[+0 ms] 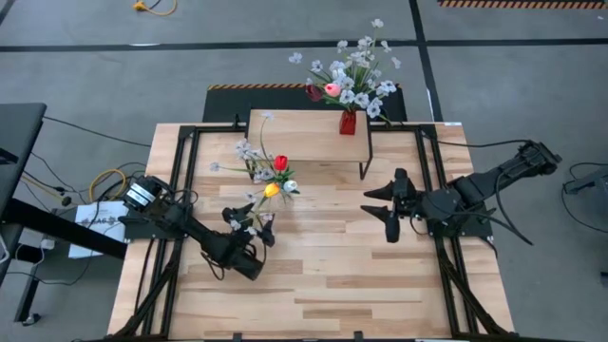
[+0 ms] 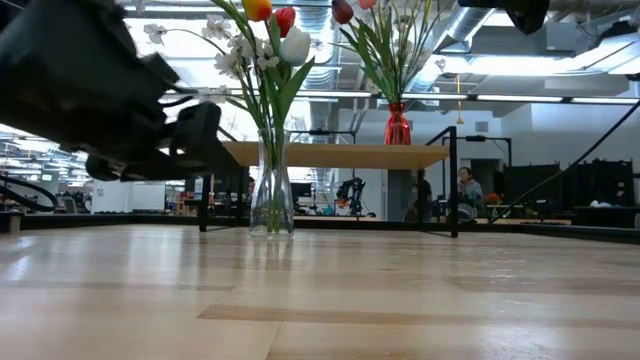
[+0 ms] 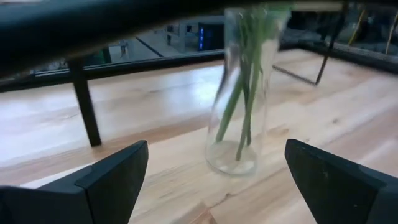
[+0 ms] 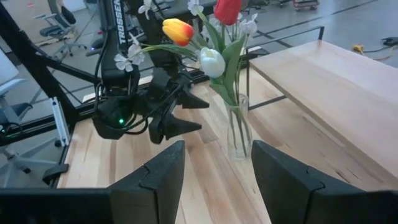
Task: Pick and place flowers into a vace then onto a shelf
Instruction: Put the transparent vase with flowers on the shelf
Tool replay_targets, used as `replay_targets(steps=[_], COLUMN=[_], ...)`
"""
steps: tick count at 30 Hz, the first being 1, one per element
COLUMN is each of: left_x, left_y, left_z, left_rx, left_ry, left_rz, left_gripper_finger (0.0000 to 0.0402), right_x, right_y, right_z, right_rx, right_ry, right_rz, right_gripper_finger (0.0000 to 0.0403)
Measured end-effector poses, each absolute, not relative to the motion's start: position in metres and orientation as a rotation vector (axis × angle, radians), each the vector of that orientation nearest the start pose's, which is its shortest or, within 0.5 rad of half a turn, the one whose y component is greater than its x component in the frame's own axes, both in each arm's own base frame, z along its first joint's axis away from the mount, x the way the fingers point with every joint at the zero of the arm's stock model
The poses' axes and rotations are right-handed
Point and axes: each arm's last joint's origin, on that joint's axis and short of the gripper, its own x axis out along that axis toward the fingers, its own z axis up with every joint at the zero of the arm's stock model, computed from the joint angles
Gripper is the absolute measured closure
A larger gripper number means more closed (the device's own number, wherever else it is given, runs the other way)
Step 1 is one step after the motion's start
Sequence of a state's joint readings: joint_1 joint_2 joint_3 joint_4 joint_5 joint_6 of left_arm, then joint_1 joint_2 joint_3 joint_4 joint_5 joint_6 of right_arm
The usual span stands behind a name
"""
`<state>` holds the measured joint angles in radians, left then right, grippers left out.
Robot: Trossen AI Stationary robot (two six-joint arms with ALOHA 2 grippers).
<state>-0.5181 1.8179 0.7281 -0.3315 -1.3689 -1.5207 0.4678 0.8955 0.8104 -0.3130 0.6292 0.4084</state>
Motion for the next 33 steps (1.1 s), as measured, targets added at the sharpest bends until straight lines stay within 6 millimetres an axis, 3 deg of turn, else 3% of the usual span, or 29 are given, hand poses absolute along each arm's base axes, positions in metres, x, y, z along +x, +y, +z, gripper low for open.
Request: replay_targets(steps=[14,33], left_x=[0.262,0.277], left_y=[-0.085,-0.078], left_z=[0.093,0.1], left_rx=[-0.111,-0.16], left_ry=[0.225,0.183], left_rz=[1.013,1.008], left_gripper_finger=[0.0033,0.0033], right_x=[0.179,0.181], right_y=[0.063,0.054], right_z=[0.314,0.314], right_rx=[0.206,0.213], right_ry=[0.294,0.29], right_rz=[-0.262,-0.306], right_gripper_finger=[0.0226,0.0226])
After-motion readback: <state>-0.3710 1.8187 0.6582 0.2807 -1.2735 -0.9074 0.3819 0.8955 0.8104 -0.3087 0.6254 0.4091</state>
